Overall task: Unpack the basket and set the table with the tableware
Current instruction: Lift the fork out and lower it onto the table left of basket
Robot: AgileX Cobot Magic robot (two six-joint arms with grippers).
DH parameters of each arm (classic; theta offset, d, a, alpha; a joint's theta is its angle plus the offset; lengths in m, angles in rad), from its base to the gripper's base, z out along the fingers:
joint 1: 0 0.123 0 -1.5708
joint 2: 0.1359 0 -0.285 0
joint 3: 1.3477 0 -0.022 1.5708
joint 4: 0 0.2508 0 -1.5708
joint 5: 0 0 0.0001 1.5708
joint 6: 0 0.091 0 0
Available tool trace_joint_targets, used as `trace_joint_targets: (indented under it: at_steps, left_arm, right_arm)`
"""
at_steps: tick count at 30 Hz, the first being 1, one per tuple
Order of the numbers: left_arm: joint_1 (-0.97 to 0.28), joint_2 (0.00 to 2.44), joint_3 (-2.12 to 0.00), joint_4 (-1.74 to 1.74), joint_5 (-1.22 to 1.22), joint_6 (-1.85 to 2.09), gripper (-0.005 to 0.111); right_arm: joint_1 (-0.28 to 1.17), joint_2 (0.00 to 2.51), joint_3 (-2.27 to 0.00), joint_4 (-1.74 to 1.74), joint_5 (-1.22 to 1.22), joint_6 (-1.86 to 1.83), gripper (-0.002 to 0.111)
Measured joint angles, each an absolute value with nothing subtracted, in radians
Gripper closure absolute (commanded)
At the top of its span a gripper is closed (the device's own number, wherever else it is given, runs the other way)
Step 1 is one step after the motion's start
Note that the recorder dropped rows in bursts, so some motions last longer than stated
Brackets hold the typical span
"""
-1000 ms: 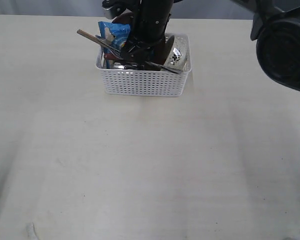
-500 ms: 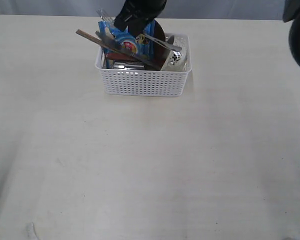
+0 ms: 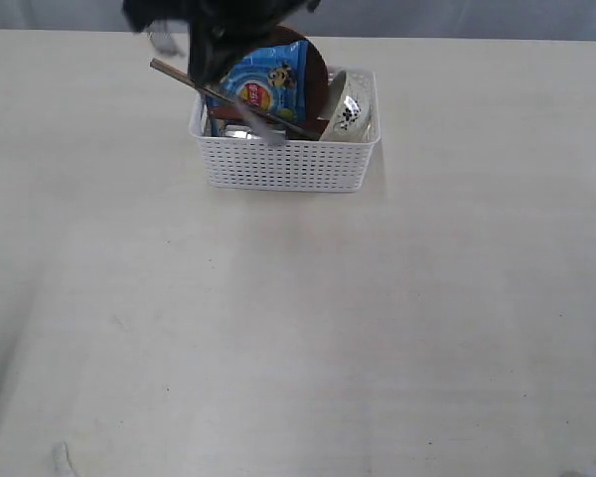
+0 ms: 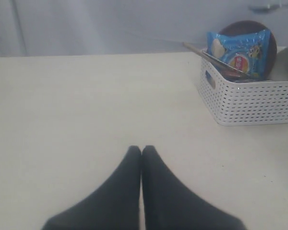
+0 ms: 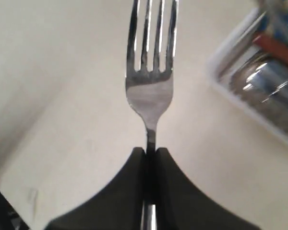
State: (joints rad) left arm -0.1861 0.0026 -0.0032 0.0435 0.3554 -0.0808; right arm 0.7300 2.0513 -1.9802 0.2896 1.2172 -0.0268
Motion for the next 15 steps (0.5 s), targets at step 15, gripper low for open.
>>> trace_joint_targets:
  at_steps: [15]
  left_arm:
    - [-0.186, 0.003, -0.003, 0.043, 0.355, -0.081, 0.107]
  right_arm:
    - [0.986, 2.214, -1.708, -0.1, 0.706, 0.988, 0.109]
